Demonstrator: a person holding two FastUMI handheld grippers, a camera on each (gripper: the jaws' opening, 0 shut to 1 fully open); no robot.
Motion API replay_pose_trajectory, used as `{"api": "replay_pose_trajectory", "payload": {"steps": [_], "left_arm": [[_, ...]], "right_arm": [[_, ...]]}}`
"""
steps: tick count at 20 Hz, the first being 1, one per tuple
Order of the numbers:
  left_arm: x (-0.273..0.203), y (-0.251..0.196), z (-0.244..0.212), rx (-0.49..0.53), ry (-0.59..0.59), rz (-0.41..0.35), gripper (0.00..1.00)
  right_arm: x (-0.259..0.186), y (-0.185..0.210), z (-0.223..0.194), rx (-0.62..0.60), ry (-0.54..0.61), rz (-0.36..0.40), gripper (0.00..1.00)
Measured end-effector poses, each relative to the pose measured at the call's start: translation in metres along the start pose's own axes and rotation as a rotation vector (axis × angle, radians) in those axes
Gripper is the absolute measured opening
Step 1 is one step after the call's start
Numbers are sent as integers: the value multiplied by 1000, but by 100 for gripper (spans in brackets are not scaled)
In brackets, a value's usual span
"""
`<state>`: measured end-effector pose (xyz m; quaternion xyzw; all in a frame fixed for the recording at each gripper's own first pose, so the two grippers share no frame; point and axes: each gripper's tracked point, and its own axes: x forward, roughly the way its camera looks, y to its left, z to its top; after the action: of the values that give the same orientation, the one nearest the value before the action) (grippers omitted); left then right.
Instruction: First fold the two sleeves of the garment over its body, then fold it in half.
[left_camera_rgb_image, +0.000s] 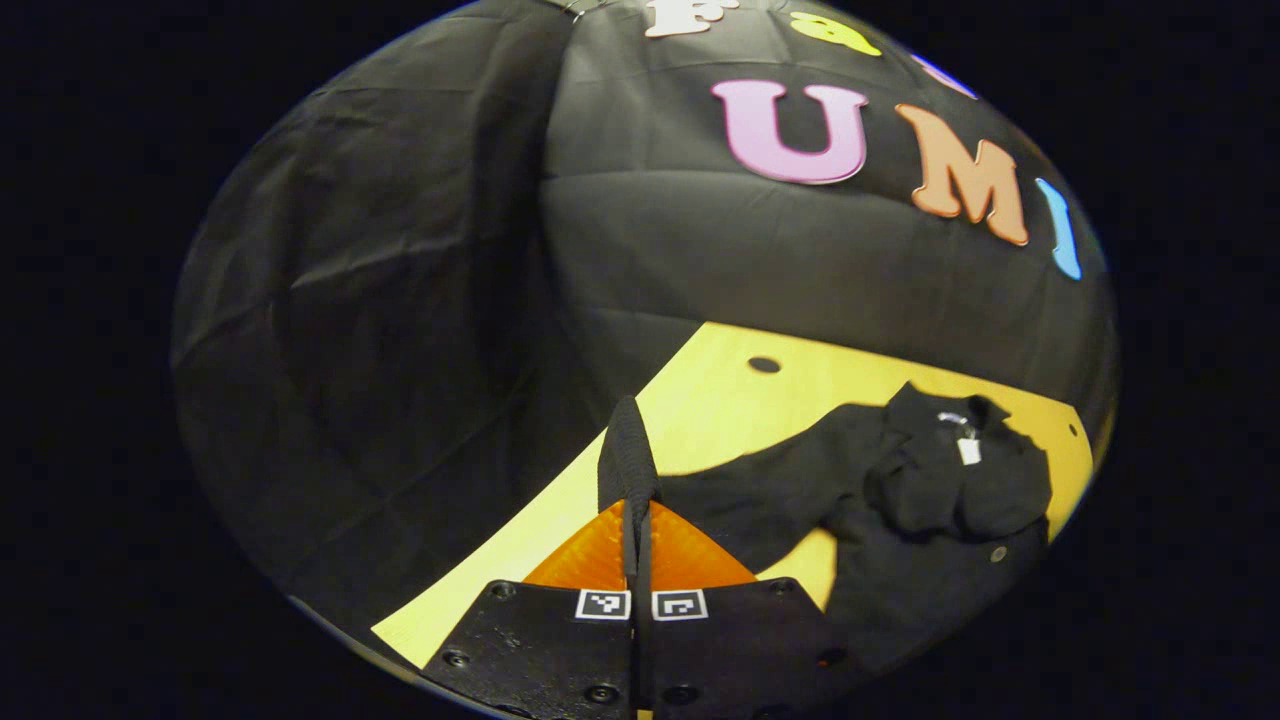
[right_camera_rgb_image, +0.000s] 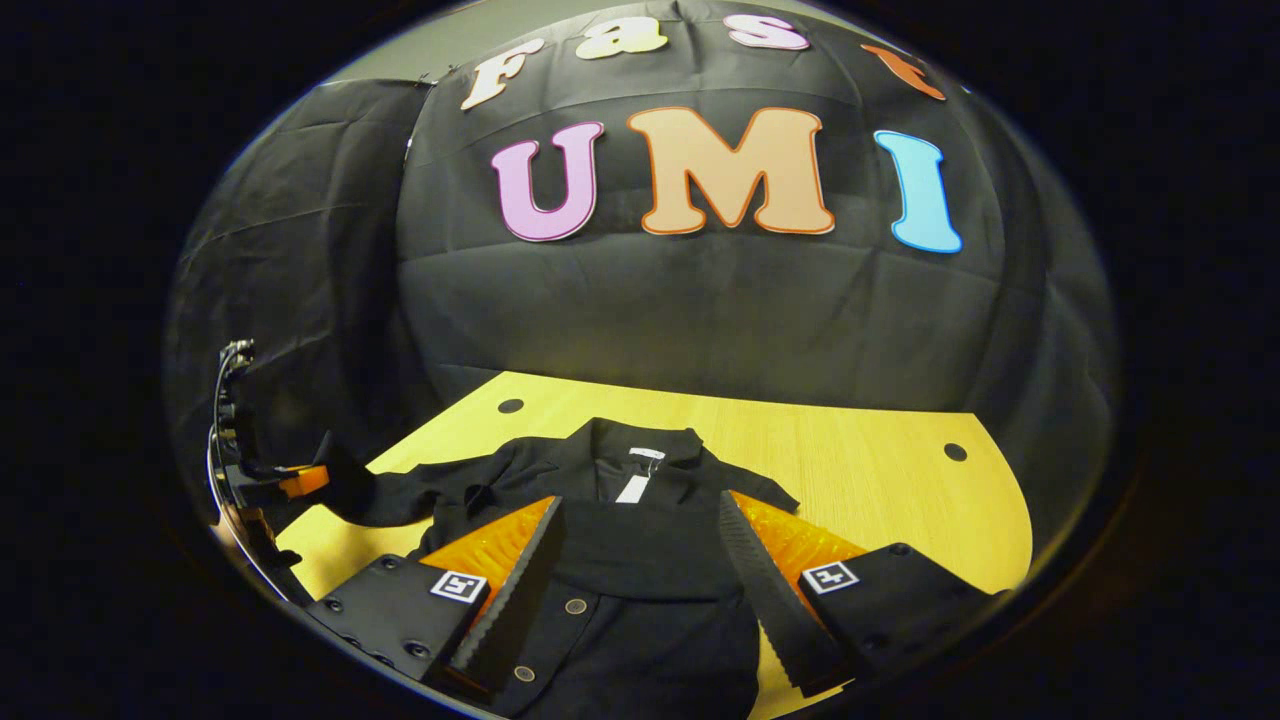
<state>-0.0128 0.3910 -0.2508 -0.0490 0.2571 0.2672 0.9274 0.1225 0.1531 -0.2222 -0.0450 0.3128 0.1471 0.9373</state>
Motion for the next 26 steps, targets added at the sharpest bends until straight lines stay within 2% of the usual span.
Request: {"api": "replay_pose_trajectory", "payload": {"steps": [4, 11, 19, 26], "left_arm": [[-5, -54, 34, 38, -71, -118, 0], [-8, -138, 61, 102, -105, -263, 0], [-27, -238, 67, 160, -115, -443, 0], [-53, -332, 49, 209, -86, -605, 0]], "right_arm": [[-10, -18, -2, 19, -12, -12, 98], [-27, -53, -8, 51, -24, -59, 98], [-56, -103, -18, 110, -41, -128, 98], [-71, -137, -34, 142, -24, -158, 98]]}}
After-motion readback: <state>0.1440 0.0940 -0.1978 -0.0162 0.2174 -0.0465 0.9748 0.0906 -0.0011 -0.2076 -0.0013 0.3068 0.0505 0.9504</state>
